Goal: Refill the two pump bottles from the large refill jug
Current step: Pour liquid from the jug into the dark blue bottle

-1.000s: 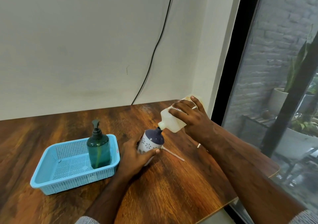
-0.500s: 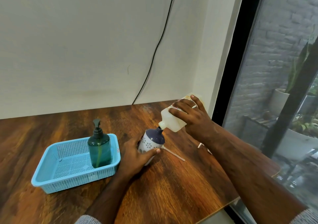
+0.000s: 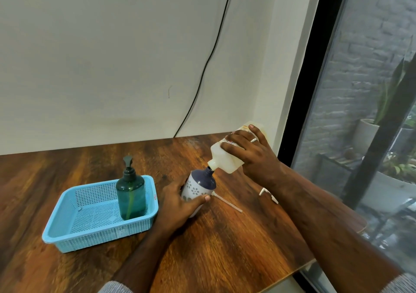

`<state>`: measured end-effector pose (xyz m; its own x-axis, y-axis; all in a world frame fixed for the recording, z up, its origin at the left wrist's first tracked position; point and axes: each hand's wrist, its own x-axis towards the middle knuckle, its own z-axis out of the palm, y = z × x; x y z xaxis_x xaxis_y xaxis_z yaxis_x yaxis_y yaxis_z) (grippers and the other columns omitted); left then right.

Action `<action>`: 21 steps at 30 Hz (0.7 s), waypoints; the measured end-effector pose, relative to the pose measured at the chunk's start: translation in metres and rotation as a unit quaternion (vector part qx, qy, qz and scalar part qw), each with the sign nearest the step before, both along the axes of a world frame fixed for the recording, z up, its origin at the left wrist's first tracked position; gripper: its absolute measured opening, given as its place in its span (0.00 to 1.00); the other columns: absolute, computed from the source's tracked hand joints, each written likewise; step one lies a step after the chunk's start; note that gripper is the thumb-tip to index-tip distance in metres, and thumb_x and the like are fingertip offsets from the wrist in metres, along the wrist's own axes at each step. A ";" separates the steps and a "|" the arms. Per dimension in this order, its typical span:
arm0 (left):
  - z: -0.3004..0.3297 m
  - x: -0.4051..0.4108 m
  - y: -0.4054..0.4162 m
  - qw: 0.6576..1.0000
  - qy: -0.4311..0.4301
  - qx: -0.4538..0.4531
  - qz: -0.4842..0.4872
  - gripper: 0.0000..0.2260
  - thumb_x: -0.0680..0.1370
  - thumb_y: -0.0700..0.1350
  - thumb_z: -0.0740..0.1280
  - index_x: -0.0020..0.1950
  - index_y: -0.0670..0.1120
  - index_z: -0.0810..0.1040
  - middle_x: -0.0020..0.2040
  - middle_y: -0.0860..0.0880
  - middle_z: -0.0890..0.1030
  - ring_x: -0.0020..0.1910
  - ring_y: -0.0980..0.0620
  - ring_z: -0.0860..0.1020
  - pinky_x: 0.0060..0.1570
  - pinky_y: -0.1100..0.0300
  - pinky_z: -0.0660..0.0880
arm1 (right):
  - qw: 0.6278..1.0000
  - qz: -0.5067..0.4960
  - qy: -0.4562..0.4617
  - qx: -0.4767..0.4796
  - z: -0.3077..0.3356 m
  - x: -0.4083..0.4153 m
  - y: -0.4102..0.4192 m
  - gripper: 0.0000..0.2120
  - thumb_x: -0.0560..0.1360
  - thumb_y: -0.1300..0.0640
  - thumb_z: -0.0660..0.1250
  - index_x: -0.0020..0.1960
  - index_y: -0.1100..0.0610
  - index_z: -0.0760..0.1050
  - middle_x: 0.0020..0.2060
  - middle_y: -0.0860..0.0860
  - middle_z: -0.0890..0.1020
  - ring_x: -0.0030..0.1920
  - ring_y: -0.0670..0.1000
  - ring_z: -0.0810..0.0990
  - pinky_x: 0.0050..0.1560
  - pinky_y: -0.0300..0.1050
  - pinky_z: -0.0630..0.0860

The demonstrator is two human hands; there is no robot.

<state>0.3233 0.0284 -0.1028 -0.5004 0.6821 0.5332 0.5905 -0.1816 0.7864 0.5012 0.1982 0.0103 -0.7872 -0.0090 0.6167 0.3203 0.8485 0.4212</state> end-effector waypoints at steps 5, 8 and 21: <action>-0.003 -0.001 0.001 1.000 -0.007 -0.007 -0.001 0.28 0.65 0.63 0.78 0.62 0.57 0.77 0.53 0.60 0.82 0.52 0.63 0.80 0.49 0.55 0.81 | 1.000 0.004 0.003 0.008 0.002 0.000 -0.003 0.42 0.57 0.72 0.78 0.67 0.51 0.69 0.62 0.56 0.80 0.63 0.61 0.77 0.71 0.64 0.59; -0.005 -0.003 0.002 1.000 -0.011 -0.018 0.007 0.32 0.64 0.67 0.77 0.63 0.56 0.77 0.54 0.60 0.82 0.53 0.63 0.79 0.51 0.53 0.81 | 1.000 0.006 0.001 0.010 0.004 0.000 -0.004 0.42 0.57 0.72 0.78 0.66 0.51 0.69 0.62 0.56 0.80 0.63 0.61 0.77 0.71 0.64 0.59; -0.002 -0.001 0.001 1.000 -0.013 -0.024 0.007 0.32 0.64 0.67 0.77 0.64 0.56 0.77 0.55 0.60 0.82 0.53 0.63 0.79 0.52 0.53 0.81 | 0.999 -0.012 -0.026 0.015 0.008 0.000 -0.006 0.42 0.58 0.71 0.79 0.67 0.50 0.68 0.63 0.56 0.80 0.64 0.61 0.77 0.71 0.67 0.64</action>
<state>0.3222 0.0298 -0.1049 -0.5229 0.6999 0.4866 0.5716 -0.1355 0.8092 0.5012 0.1918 0.0181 -0.8183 -0.0076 0.5747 0.3170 0.8281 0.4624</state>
